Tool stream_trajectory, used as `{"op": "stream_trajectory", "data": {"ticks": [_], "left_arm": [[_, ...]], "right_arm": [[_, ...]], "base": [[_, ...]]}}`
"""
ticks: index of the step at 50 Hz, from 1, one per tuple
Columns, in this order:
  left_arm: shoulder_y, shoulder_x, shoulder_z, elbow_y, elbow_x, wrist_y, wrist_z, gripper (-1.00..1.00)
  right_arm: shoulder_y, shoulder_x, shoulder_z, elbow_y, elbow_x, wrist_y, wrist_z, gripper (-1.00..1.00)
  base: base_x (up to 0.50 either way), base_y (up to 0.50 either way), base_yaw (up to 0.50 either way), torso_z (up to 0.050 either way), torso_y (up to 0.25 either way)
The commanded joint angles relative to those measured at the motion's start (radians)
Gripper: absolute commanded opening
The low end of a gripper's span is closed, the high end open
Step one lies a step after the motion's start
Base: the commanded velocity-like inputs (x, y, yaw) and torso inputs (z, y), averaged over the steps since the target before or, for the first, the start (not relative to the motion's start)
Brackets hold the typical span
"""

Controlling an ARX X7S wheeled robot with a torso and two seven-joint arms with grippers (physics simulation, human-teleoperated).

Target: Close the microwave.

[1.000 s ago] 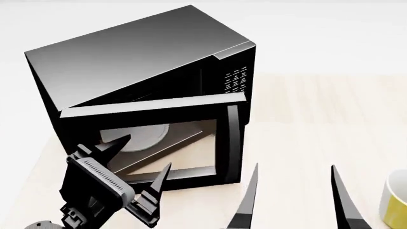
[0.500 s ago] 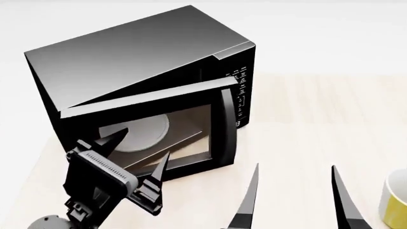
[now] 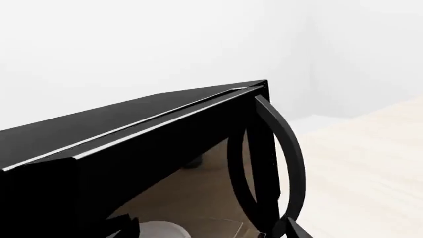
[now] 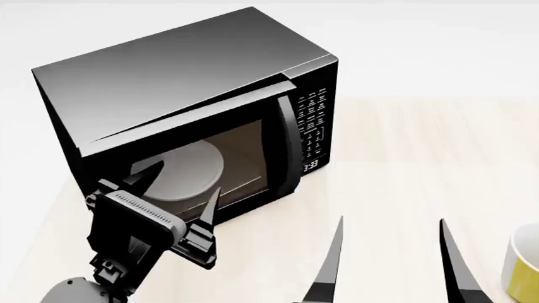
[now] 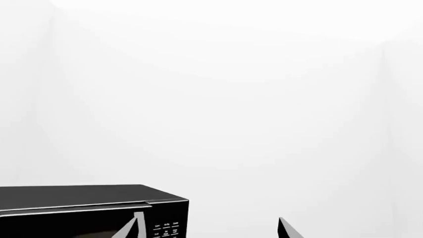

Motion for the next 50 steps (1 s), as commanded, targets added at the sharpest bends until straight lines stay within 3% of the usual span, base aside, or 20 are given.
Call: {"op": "stream_trajectory", "data": {"ticks": [1, 9, 16, 21, 26, 36, 50], "left_arm": [[-0.025, -0.01, -0.056, -0.047, -0.009, 0.031, -0.054, 1.0], [-0.028, -0.009, -0.059, -0.058, -0.011, 0.04, -0.069, 1.0], [0.034, -0.033, -0.051, 0.051, -0.015, -0.021, -0.095, 1.0], [0.222, -0.112, 0.005, 0.307, 0.02, -0.129, -0.119, 1.0], [0.387, -0.161, -0.019, 0.459, -0.053, -0.24, -0.156, 1.0], [0.53, -0.216, -0.012, 0.632, -0.06, -0.269, -0.191, 1.0], [0.582, -0.288, -0.168, 0.753, -0.09, -0.22, -0.322, 1.0]], "right_arm": [[0.0, 0.003, -0.004, 0.004, 0.0, -0.004, 0.003, 1.0], [-0.002, 0.005, -0.006, 0.003, 0.002, -0.003, 0.004, 1.0], [-0.002, 0.006, -0.01, 0.003, 0.002, -0.003, 0.005, 1.0], [-0.002, 0.007, -0.011, 0.004, 0.005, -0.002, 0.006, 1.0], [-0.004, 0.007, -0.017, 0.005, 0.001, -0.001, 0.007, 1.0], [-0.006, 0.009, -0.024, 0.002, -0.002, 0.002, 0.009, 1.0], [0.008, 0.002, -0.026, 0.054, 0.031, 0.028, 0.005, 1.0]], "base": [[0.0, 0.0, 0.0, 0.0, 0.0], [0.0, 0.0, 0.0, 0.0, 0.0], [0.0, 0.0, 0.0, 0.0, 0.0], [0.0, 0.0, 0.0, 0.0, 0.0], [0.0, 0.0, 0.0, 0.0, 0.0], [0.0, 0.0, 0.0, 0.0, 0.0], [0.0, 0.0, 0.0, 0.0, 0.0]]}}
